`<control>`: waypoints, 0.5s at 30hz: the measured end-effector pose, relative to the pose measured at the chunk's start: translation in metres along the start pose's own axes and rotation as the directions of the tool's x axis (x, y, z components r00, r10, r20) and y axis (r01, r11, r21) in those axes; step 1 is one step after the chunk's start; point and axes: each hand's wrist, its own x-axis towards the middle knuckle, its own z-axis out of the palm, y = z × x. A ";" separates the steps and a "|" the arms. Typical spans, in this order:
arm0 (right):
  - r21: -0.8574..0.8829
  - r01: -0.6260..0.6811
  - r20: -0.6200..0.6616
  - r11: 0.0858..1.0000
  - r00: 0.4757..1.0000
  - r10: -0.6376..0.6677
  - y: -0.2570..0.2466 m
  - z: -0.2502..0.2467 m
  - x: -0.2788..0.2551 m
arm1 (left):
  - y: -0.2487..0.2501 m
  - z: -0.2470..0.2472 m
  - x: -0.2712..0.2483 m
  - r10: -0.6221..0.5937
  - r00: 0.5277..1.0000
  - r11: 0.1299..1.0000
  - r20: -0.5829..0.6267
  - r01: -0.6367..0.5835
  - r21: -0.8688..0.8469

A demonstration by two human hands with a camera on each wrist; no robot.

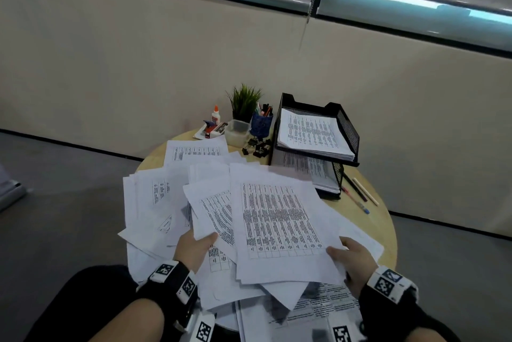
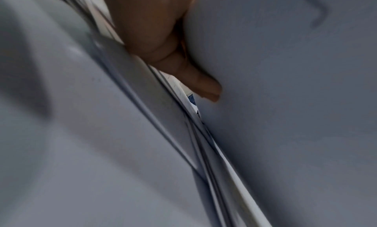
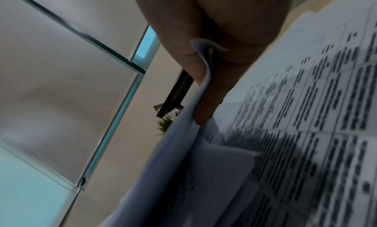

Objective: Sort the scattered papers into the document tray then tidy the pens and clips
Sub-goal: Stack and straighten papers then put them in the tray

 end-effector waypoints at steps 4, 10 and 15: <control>-0.276 0.056 -0.071 0.959 0.994 -0.078 -0.011 -0.022 0.013 | 0.003 -0.005 0.003 -0.019 0.999 0.999 -0.035 0.020 0.028; -0.457 0.123 -0.043 0.881 0.986 -0.160 -0.028 -0.054 0.020 | 0.004 -0.011 0.008 -0.090 0.996 0.992 -0.022 0.091 0.090; -0.554 0.075 0.000 0.829 0.996 -0.090 -0.019 -0.055 0.036 | -0.002 -0.014 0.012 -0.137 0.988 0.976 -0.066 0.146 0.162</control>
